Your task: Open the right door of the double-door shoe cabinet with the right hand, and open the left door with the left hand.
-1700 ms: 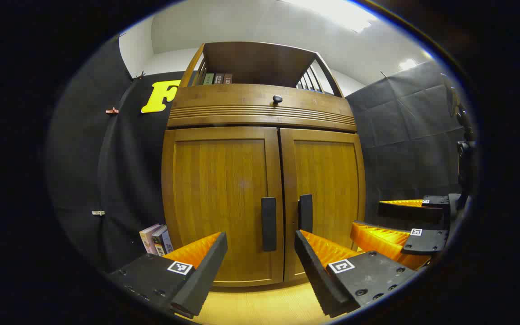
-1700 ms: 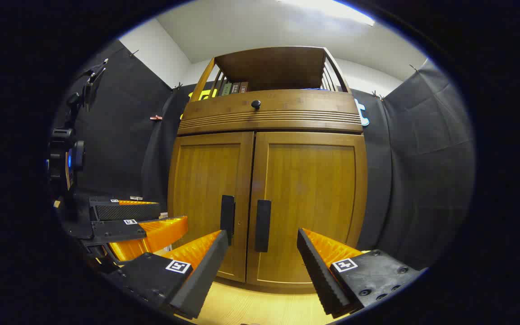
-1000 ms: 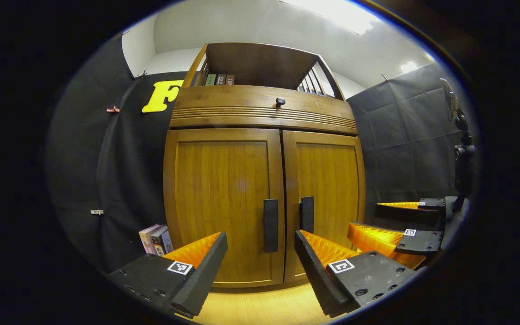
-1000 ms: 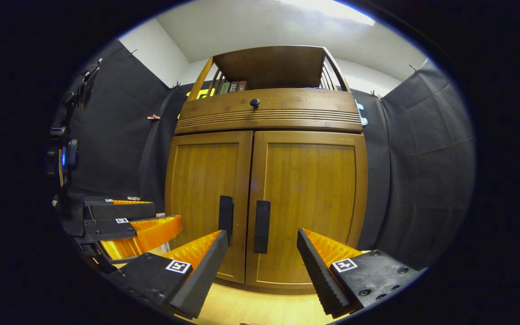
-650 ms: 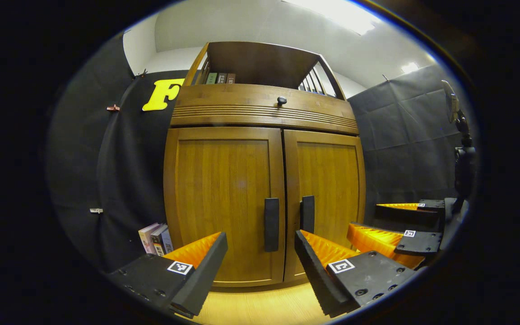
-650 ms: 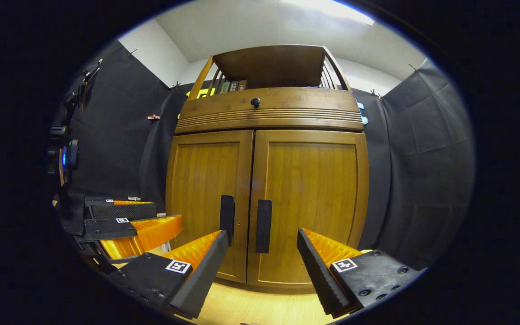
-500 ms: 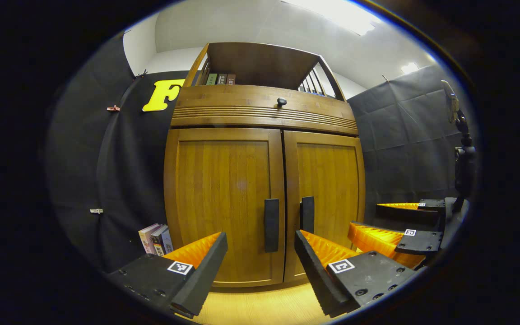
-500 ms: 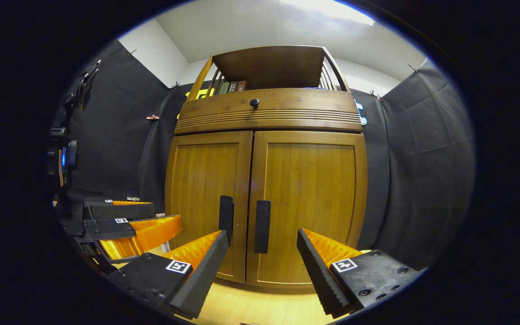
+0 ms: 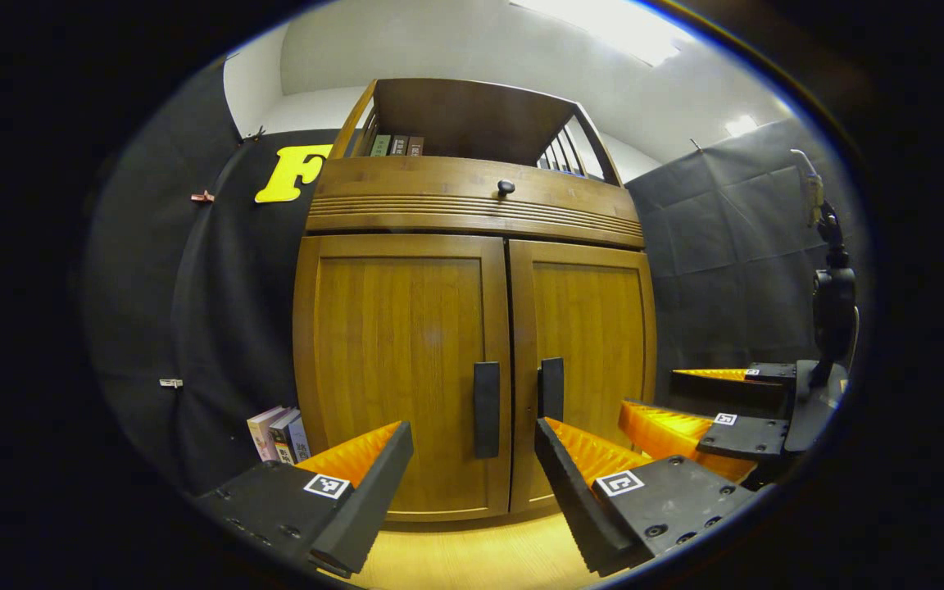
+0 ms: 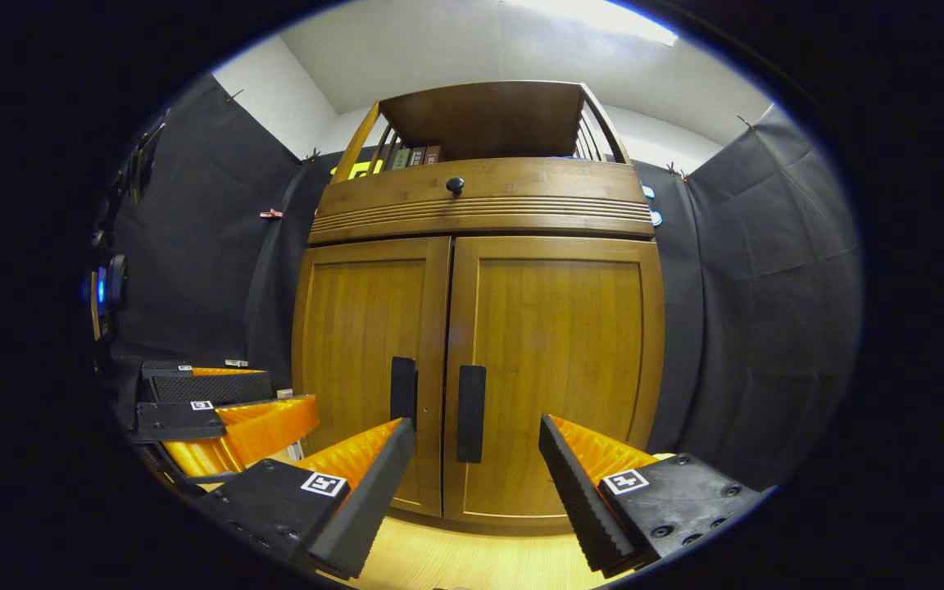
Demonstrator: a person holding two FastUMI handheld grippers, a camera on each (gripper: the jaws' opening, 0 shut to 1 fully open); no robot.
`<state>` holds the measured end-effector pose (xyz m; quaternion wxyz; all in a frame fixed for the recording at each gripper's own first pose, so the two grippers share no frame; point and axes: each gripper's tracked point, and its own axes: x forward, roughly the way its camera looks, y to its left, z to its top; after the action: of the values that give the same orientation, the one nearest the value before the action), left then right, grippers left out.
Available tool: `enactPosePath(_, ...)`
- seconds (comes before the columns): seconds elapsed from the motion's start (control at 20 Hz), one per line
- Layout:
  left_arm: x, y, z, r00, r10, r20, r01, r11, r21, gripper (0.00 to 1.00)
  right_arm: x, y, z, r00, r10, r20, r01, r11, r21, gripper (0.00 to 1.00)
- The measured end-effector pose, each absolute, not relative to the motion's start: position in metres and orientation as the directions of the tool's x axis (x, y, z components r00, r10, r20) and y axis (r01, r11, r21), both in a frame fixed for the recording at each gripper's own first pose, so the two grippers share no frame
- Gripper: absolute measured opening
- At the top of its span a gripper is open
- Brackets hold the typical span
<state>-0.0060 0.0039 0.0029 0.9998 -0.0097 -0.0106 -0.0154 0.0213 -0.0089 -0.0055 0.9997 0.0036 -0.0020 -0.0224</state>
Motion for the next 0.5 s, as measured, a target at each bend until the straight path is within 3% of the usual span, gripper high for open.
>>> enactPosePath(0.5, -0.006, 0.011, 0.003, 0.998, -0.047, 0.029, 0.048, 0.999, -0.020, 0.93, 0.061, 0.004, -0.021, 0.999, -0.040, -0.004, 0.040, 0.999, 0.012, 0.97)
